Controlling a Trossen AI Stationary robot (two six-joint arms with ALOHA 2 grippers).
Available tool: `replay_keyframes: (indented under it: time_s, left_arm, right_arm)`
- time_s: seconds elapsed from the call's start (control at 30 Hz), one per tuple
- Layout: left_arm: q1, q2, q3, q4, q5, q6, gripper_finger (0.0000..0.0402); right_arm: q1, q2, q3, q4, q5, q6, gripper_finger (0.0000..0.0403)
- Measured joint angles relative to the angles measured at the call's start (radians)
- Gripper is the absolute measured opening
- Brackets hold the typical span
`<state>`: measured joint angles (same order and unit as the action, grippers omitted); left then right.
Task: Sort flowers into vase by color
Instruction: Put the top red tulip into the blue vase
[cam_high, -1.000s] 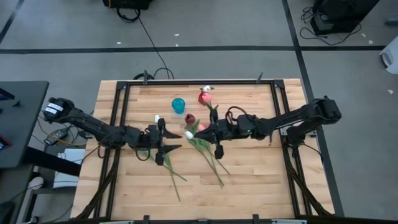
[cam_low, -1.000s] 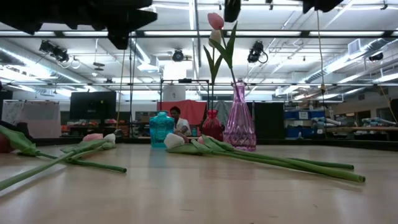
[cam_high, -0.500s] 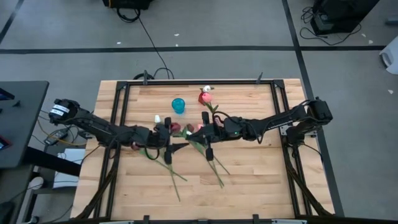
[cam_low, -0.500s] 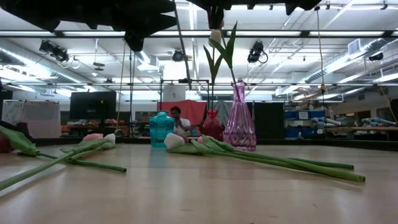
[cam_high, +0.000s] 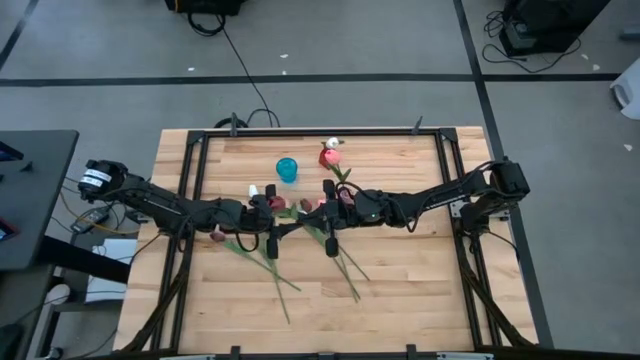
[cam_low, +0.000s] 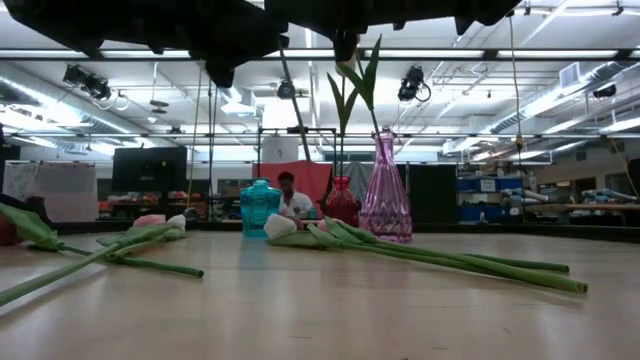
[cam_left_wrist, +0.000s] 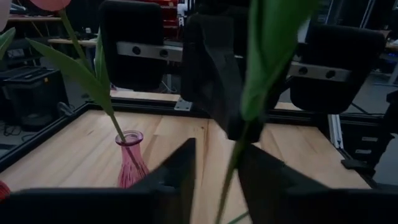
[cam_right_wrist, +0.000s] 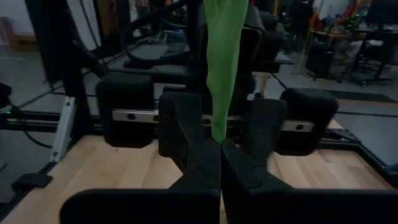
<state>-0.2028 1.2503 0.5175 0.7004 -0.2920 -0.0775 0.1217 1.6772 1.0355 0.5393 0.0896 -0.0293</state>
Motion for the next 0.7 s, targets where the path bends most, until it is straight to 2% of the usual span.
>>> replay_keyframes:
  time_s: [0.13,0.17,0.33,0.6,0.7]
  left_arm:
    - [-0.001,0.000,0.000,-0.025,0.007,0.020,0.0025]
    - [-0.001,0.000,0.000,-0.030,0.008,0.021,0.0015]
    - [0.000,0.000,0.000,-0.040,0.009,0.021,0.0015]
    - [0.000,0.000,-0.001,-0.045,0.009,0.044,0.0013]
    - [0.000,-0.010,-0.001,-0.050,0.009,0.047,0.0012]
  right_arm:
    - [-0.001,0.000,0.000,-0.011,0.009,-0.001,0.0005]
    - [-0.001,0.000,-0.001,-0.014,0.015,-0.001,0.0005]
    - [0.000,0.000,-0.001,-0.027,0.039,0.008,0.0020]
    - [-0.003,-0.002,0.000,-0.032,0.036,0.034,0.0126]
    - [-0.005,-0.030,-0.001,-0.116,0.037,0.038,0.0157]
